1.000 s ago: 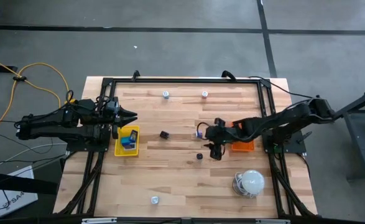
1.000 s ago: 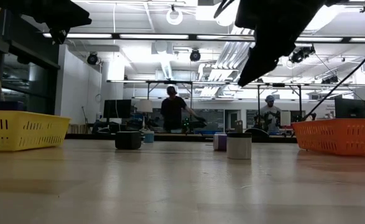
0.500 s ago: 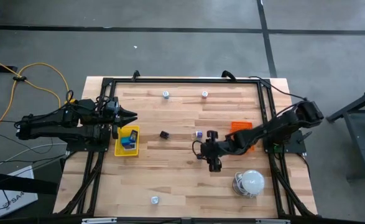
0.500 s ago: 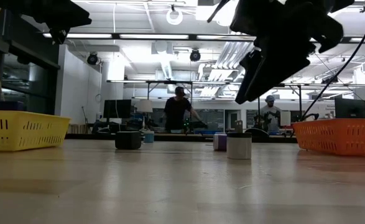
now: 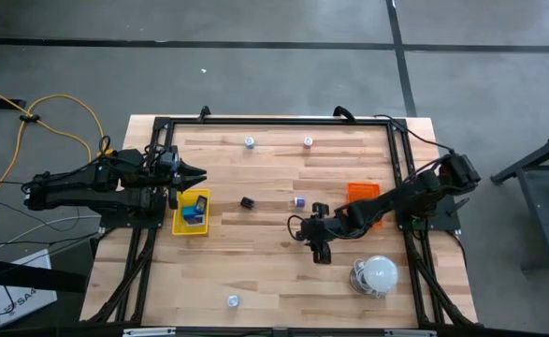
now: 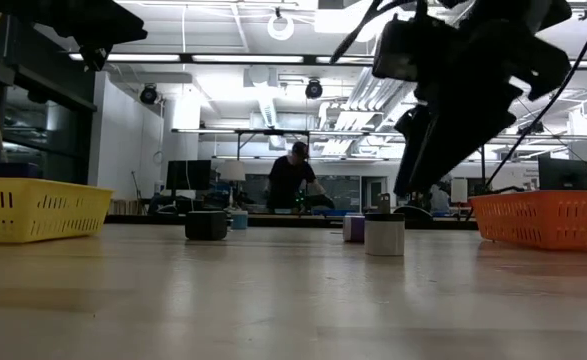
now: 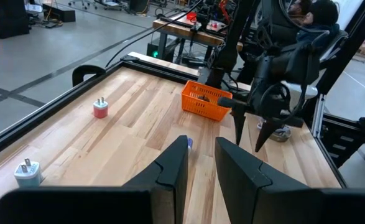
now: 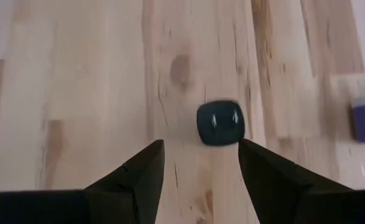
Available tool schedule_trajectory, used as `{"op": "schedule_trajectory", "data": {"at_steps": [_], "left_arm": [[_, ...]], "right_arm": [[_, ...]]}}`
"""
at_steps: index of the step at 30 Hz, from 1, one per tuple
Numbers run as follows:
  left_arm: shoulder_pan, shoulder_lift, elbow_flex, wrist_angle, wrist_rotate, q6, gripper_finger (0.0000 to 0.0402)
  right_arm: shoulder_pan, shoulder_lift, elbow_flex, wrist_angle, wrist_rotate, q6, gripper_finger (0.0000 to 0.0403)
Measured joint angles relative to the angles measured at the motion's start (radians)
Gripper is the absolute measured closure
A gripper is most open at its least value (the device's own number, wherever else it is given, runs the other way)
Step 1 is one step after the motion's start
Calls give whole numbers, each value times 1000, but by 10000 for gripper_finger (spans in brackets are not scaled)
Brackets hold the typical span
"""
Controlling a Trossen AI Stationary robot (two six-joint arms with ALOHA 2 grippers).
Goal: Pick & Place Office items
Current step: Put the bottom black charger adapter into the orange bin
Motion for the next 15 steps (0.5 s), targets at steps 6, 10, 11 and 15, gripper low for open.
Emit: {"op": "schedule_trajectory", "data": {"at_steps": [6, 10, 11, 15], "left_arm": [[0, 0, 0, 0, 0, 0, 324], [0, 0, 0, 0, 0, 0, 324], [0, 0, 0, 0, 0, 0, 324], [0, 0, 0, 0, 0, 0, 324]], "right_arm": [[-9, 3, 0, -38, -1, 29, 210], [-23, 3, 0, -40, -8, 44, 210], [-29, 5, 0, -40, -17, 45, 210], [-53, 32, 0, -51, -57, 45, 210]]}}
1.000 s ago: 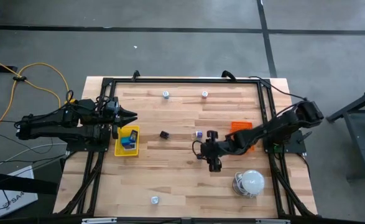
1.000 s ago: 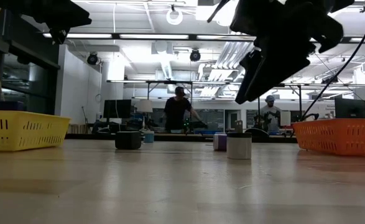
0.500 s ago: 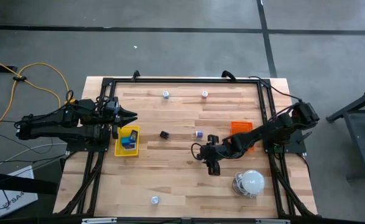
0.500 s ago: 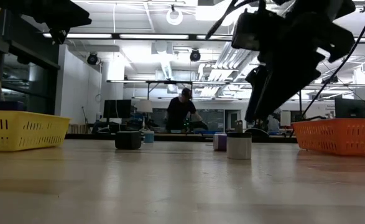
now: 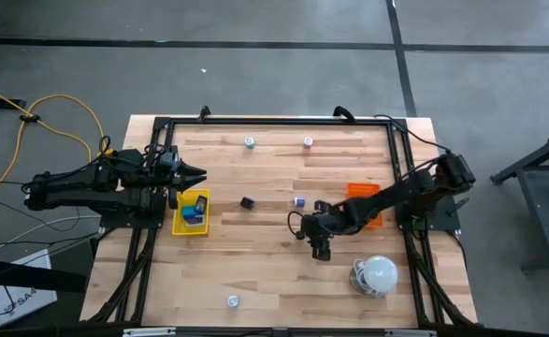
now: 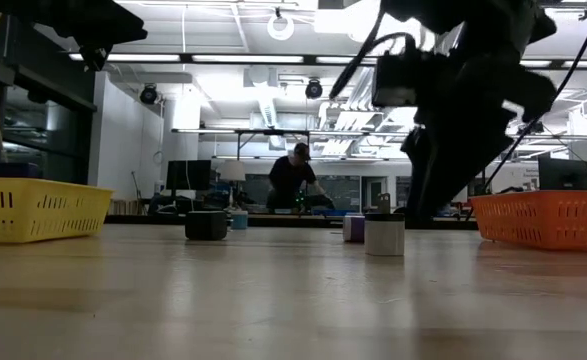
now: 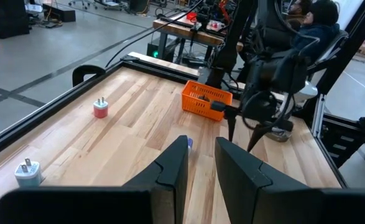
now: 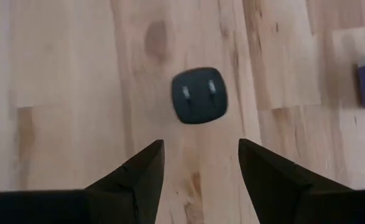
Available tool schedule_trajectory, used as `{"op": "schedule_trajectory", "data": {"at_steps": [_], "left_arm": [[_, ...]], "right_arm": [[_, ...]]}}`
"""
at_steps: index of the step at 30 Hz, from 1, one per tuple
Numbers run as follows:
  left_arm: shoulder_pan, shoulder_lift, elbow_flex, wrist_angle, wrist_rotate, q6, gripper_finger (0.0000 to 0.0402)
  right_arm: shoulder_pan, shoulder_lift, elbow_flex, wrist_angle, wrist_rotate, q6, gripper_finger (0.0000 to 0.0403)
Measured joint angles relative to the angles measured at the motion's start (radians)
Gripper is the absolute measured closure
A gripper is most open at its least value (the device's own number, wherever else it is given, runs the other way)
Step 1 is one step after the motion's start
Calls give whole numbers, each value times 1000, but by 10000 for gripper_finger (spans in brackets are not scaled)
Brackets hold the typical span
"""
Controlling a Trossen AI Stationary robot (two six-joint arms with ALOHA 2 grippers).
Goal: Pick & Place Office items
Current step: Put the bottom black charger adapter into the orange bin
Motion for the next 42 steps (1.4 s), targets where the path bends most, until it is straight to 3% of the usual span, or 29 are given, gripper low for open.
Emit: {"op": "schedule_trajectory", "data": {"at_steps": [10, 42], "left_arm": [[0, 0, 0, 0, 0, 0, 324], [0, 0, 0, 0, 0, 0, 324]], "right_arm": [[-33, 67, 0, 31, -27, -25, 210], [-45, 100, 1, 191, -57, -110, 210]]}}
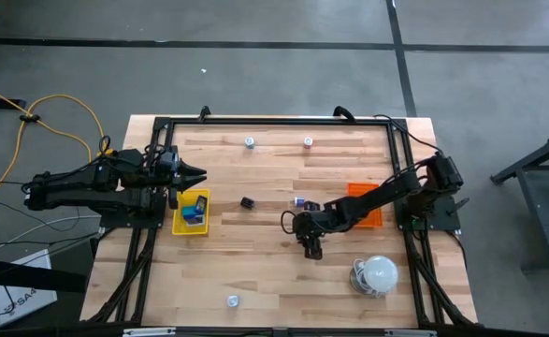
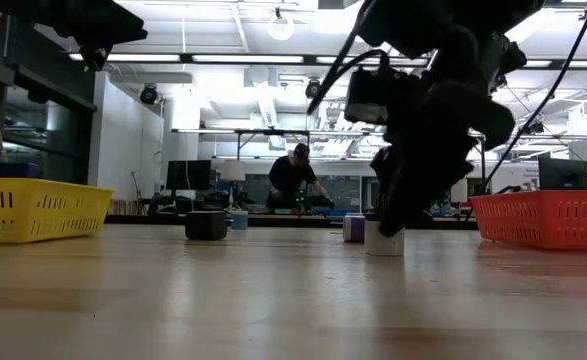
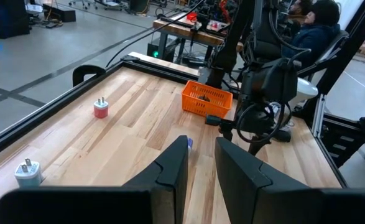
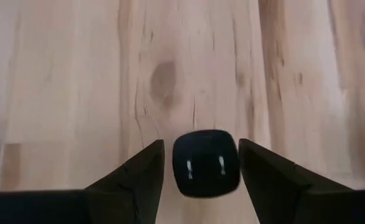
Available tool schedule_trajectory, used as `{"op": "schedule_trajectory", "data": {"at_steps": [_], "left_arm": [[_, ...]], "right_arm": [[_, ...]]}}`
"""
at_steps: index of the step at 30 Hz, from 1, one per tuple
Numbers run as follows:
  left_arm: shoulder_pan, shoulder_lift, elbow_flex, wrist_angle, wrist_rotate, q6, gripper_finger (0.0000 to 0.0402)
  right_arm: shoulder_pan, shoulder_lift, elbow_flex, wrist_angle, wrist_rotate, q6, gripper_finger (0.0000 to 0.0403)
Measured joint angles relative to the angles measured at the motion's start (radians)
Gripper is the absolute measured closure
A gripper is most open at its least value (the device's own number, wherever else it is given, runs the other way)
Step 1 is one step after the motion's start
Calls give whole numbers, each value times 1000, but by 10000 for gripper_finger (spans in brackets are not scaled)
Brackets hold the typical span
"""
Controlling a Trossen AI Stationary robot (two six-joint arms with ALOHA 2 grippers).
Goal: Pick & Place Office items
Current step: Put the bottom black charger adapter into the orange bin
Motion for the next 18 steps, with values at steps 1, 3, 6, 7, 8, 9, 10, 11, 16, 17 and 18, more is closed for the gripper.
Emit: {"op": "schedule_trajectory", "data": {"at_steps": [1, 3, 6, 7, 8, 9, 10, 11, 16, 17, 18], "left_arm": [[0, 0, 0, 0, 0, 0, 324], [0, 0, 0, 0, 0, 0, 324], [0, 0, 0, 0, 0, 0, 324], [0, 0, 0, 0, 0, 0, 324], [0, 0, 0, 0, 0, 0, 324], [0, 0, 0, 0, 0, 0, 324], [0, 0, 0, 0, 0, 0, 324], [0, 0, 0, 0, 0, 0, 324], [0, 0, 0, 0, 0, 0, 324], [0, 0, 0, 0, 0, 0, 324], [0, 0, 0, 0, 0, 0, 324]], "right_arm": [[-1, 2, -1, -6, 0, 0, 210], [-1, 2, -2, -8, 2, 1, 210], [-1, 2, -1, -1, 4, 0, 210], [-1, 2, -1, 1, 5, 0, 210], [-1, 2, -1, 2, 5, 0, 210], [-1, 2, -1, 2, 5, 0, 210], [-1, 2, -1, 2, 4, 0, 210], [-1, 2, -1, 2, 4, 0, 210], [0, 2, -1, 2, 4, 0, 210], [0, 2, -1, 3, 4, 0, 210], [0, 2, -1, 3, 4, 0, 210]]}}
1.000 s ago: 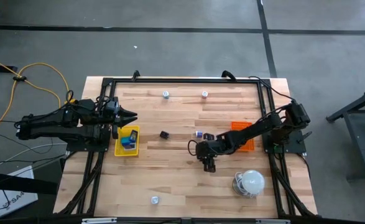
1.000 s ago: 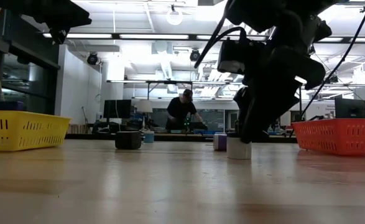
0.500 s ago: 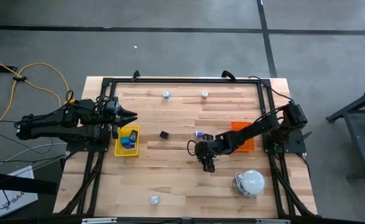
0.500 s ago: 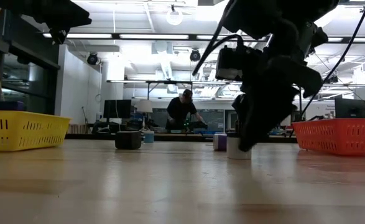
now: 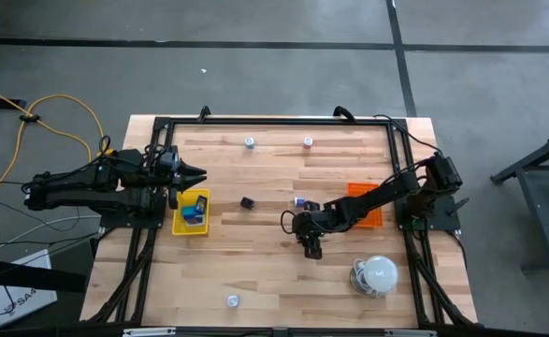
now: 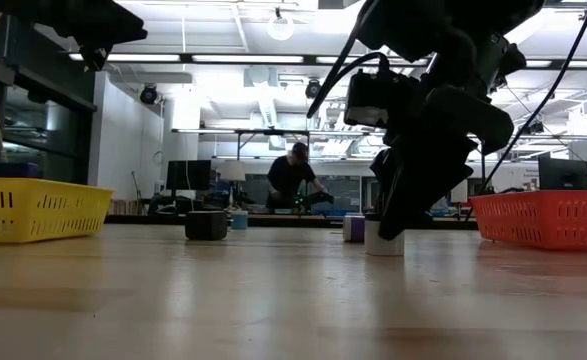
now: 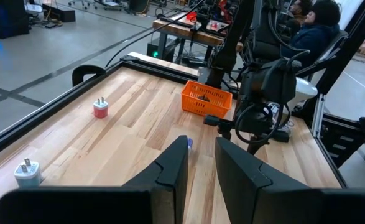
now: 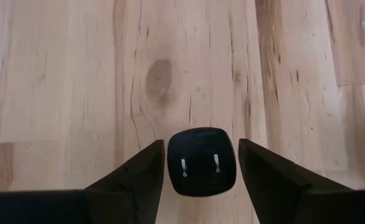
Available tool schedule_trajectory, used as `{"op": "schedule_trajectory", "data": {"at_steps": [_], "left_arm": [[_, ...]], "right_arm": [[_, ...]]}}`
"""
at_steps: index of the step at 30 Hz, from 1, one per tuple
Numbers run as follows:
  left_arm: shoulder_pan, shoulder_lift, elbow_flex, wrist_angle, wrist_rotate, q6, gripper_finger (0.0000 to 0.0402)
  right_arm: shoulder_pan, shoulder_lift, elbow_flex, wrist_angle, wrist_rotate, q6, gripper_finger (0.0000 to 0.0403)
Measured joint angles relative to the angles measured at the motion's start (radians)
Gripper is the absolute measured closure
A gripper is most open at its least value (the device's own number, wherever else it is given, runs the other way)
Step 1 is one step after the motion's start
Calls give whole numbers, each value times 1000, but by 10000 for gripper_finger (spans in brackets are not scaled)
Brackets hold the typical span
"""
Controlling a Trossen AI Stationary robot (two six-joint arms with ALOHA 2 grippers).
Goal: Pick & Place Office items
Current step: Put the bottom black charger adapter into the orange bin
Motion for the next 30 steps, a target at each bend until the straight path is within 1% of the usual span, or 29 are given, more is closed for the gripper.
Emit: {"op": "schedule_trajectory", "data": {"at_steps": [3, 12, 20, 26, 30], "left_arm": [[0, 0, 0, 0, 0, 0, 324], [0, 0, 0, 0, 0, 0, 324], [0, 0, 0, 0, 0, 0, 324], [0, 0, 0, 0, 0, 0, 324], [0, 0, 0, 0, 0, 0, 324]], "right_arm": [[0, 0, 0, 0, 0, 0, 217], [0, 0, 0, 1, -7, 0, 265], [0, 0, 0, 1, -16, 0, 261], [0, 0, 0, 4, -16, 5, 270], [0, 0, 0, 5, -6, 7, 268]]}}
